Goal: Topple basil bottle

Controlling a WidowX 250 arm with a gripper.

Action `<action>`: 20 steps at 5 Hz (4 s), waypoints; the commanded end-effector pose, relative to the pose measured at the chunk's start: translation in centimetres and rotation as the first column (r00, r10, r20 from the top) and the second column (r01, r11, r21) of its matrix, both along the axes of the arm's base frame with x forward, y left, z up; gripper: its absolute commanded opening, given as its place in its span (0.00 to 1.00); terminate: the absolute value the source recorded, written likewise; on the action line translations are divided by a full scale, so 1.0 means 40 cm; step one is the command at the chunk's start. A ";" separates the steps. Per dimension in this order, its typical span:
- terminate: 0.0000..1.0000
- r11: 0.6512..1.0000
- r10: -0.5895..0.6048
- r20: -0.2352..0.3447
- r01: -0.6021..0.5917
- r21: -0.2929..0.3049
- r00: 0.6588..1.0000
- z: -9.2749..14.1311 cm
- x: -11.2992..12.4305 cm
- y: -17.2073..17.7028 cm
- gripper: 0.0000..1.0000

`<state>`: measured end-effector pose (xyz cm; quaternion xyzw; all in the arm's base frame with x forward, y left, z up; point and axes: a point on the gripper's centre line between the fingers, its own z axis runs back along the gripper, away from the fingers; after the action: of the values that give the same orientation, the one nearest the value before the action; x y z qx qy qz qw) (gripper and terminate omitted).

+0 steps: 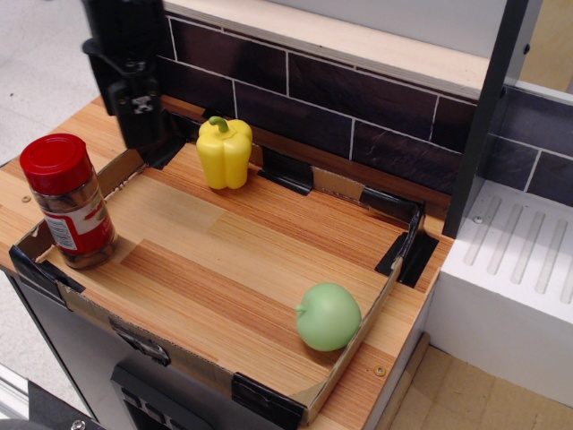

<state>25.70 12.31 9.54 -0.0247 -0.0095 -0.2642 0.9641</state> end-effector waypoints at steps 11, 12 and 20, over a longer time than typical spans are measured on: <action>0.00 0.964 -0.036 0.010 0.032 0.263 0.999 -0.014 -0.081 0.030 0.00; 0.00 0.933 -0.066 -0.040 0.076 0.351 0.997 -0.011 -0.071 0.007 0.00; 0.00 0.993 -0.115 0.108 0.112 0.034 0.987 -0.128 0.019 -0.222 0.00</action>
<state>24.90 3.30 3.19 -0.0079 -0.0377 -0.3156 0.9481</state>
